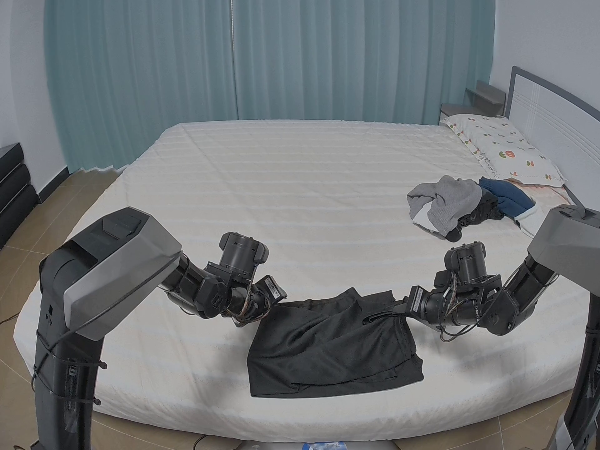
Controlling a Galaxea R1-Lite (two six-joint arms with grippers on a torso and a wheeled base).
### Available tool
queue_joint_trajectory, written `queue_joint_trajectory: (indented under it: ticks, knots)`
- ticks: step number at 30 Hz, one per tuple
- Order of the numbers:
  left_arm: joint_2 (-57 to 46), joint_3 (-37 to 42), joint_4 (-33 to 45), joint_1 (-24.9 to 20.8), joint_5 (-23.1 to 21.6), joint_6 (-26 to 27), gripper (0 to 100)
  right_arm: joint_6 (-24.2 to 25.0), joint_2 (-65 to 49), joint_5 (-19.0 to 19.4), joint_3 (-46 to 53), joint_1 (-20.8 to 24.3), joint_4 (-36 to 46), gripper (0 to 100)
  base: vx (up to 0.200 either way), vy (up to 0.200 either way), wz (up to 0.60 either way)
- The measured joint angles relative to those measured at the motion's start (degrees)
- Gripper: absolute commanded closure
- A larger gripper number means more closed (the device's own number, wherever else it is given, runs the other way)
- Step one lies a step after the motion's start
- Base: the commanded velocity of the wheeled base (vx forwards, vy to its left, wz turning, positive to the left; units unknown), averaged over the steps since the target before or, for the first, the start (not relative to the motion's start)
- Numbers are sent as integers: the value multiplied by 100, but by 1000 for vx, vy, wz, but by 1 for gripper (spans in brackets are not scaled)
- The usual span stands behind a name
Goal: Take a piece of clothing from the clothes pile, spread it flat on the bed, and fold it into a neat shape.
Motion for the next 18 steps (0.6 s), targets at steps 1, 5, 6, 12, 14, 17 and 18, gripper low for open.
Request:
queue_joint_trajectory:
  ticks: [1,5,6,12,14,17,18]
  knots:
    - [11,-5,0,-11,16,0,100,-1,0,0,0,-11,2,100,0,0,0]
    - [39,-7,5,-24,197,-11,100,54,11,0,20,-41,-2,100,0,0,0]
    - [41,-5,2,-20,240,-22,100,84,13,2,24,-51,0,100,0,0,0]
    - [24,122,5,-9,560,-402,100,150,33,5,41,-94,6,100,0,0,0]
    - [-11,190,2,9,612,-573,100,150,56,5,46,-105,6,100,0,0,0]
    - [-82,325,-20,41,647,-661,100,150,110,5,46,-115,2,100,0,0,0]
    - [-101,369,-27,52,656,-668,100,148,129,2,46,-115,-5,100,0,0,0]
